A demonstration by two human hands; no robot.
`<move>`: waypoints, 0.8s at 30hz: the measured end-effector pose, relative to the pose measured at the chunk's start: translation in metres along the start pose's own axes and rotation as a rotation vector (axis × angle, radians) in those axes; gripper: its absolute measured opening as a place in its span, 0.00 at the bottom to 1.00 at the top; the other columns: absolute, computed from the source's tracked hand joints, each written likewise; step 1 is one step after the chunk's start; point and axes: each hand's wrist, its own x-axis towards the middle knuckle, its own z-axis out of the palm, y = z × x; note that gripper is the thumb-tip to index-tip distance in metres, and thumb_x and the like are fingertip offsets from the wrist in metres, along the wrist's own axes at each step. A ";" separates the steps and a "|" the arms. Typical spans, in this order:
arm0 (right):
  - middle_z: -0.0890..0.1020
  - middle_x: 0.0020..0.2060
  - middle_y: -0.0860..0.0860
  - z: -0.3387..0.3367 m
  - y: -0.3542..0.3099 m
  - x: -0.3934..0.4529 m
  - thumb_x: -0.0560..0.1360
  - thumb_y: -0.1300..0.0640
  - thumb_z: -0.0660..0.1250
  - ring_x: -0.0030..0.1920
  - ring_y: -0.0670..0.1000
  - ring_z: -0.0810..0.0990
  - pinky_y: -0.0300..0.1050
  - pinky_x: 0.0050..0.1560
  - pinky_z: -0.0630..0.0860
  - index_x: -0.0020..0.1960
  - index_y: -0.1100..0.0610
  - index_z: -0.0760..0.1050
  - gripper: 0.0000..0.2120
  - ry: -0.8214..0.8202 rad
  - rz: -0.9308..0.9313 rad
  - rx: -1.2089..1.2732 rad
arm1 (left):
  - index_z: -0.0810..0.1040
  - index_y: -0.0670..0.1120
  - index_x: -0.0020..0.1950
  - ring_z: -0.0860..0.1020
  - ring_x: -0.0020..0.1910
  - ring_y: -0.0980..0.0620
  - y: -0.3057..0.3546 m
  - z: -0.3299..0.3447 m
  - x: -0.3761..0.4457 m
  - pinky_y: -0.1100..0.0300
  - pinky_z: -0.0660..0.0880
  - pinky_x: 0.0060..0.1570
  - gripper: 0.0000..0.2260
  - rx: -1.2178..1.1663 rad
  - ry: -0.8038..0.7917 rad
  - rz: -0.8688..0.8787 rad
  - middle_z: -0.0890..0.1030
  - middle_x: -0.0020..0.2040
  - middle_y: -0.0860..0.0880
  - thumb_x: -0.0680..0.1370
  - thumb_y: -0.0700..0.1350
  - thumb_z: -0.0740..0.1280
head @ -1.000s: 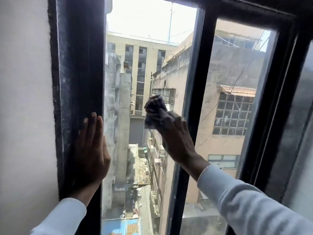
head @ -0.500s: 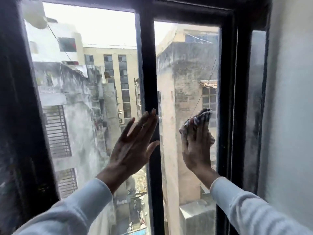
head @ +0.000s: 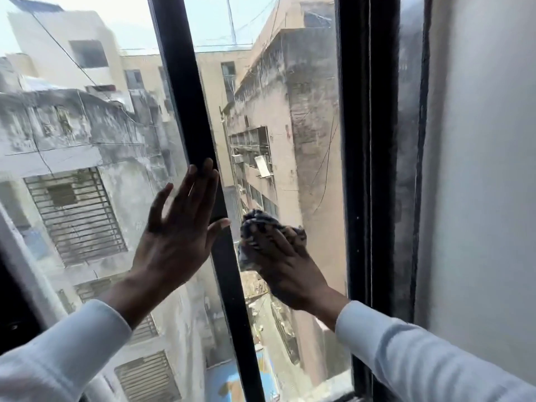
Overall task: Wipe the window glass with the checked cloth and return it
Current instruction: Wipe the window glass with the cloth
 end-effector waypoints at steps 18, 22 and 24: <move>0.45 0.91 0.52 -0.007 0.029 0.006 0.89 0.50 0.62 0.91 0.58 0.44 0.68 0.86 0.57 0.90 0.44 0.52 0.33 0.192 0.542 0.157 | 0.46 0.41 0.93 0.57 0.92 0.44 -0.001 0.003 -0.004 0.44 0.51 0.84 0.38 0.006 -0.055 0.015 0.49 0.94 0.44 0.91 0.64 0.51; 0.48 0.91 0.47 0.005 0.003 0.005 0.83 0.55 0.65 0.91 0.55 0.46 0.68 0.86 0.58 0.89 0.40 0.56 0.37 0.052 0.011 0.052 | 0.46 0.42 0.93 0.56 0.93 0.45 0.002 0.007 -0.005 0.45 0.49 0.85 0.37 -0.012 -0.045 -0.005 0.48 0.95 0.45 0.91 0.64 0.50; 0.52 0.91 0.48 -0.016 0.033 0.069 0.88 0.50 0.57 0.90 0.57 0.54 0.66 0.85 0.58 0.89 0.40 0.57 0.29 0.167 -0.049 -0.035 | 0.47 0.42 0.93 0.56 0.93 0.46 0.000 0.008 -0.005 0.43 0.54 0.84 0.38 0.010 -0.037 -0.005 0.48 0.95 0.46 0.91 0.64 0.51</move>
